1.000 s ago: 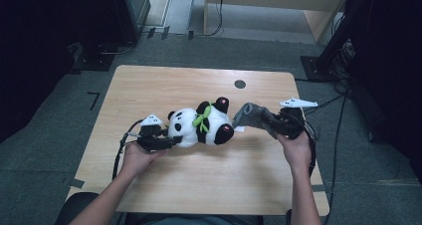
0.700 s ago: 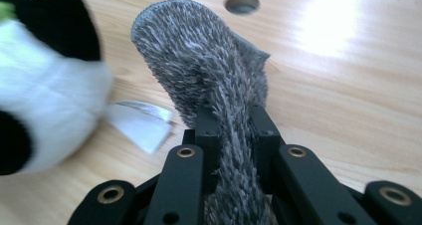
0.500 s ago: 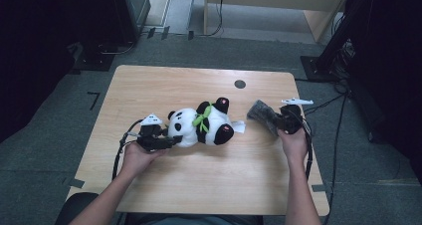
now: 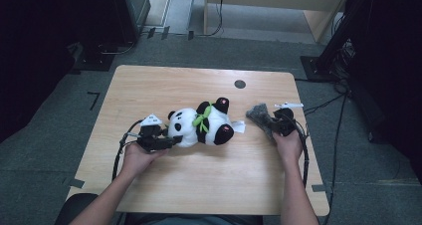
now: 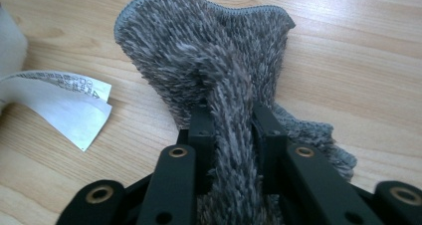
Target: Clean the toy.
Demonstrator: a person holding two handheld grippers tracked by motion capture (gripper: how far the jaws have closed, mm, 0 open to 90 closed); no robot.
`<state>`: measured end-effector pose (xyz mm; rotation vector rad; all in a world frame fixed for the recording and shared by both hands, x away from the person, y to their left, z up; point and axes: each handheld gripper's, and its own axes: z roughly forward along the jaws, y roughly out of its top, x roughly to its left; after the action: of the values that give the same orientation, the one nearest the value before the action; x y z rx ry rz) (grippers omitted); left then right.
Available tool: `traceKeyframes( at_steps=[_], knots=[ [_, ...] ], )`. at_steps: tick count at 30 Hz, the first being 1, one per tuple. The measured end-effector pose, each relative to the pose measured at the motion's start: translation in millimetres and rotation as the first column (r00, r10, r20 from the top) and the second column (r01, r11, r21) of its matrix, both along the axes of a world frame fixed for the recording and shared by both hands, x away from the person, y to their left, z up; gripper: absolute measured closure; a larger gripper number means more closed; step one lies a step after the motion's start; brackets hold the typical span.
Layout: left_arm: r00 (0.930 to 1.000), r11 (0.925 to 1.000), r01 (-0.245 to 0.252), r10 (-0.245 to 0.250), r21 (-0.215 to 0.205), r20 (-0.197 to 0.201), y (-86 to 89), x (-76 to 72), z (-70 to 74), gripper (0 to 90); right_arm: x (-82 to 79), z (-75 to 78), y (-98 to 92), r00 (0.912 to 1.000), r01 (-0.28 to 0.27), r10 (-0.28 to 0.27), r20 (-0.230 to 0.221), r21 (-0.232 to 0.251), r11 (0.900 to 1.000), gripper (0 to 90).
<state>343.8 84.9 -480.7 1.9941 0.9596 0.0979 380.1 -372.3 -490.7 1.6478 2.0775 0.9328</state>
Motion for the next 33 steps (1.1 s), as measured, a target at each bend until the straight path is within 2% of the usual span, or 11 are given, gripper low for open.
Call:
traceKeyframes(
  at_steps=[4, 6, 10, 17, 26, 33],
  knots=[
    [1.0000, 1.0000, -0.002, 0.002, -0.002, -0.002, 0.0, 0.1, -0.1, 44.5, -2.1, 3.7, -3.4, 0.9999, 0.014, -0.014, -0.007, 0.058, 0.998, 62.7],
    [1.0000, 1.0000, -0.001, 0.001, 0.000, -0.001, 0.1, 0.3, 0.0, 44.3, -3.5, 7.6, -3.2, 0.9999, 0.011, -0.011, 0.010, 0.073, 0.997, 54.1],
    [1.0000, 1.0000, -0.003, 0.003, 0.000, -0.001, -0.2, 0.0, 0.0, 44.3, -8.3, 17.3, -1.8, 0.9985, -0.014, 0.009, 0.054, 0.099, 0.995, 42.8],
    [1.0000, 1.0000, -0.003, 0.003, 0.000, -0.004, 0.0, 0.3, 0.3, 43.7, -19.4, 32.9, 5.9, 0.9905, -0.072, 0.058, 0.124, 0.112, 0.991, 32.5],
    [1.0000, 1.0000, -0.001, 0.001, 0.004, -0.009, 0.1, 0.7, 0.8, 43.1, -30.8, 45.0, 20.5, 0.9828, -0.132, 0.113, 0.146, 0.128, 0.983, 21.5],
    [0.9999, 1.0000, -0.002, 0.002, 0.003, -0.015, 0.3, 1.5, 1.4, 43.0, -37.9, 51.8, 36.2, 0.9743, -0.179, 0.161, 0.158, 0.105, 0.978, 17.6]
  ],
)
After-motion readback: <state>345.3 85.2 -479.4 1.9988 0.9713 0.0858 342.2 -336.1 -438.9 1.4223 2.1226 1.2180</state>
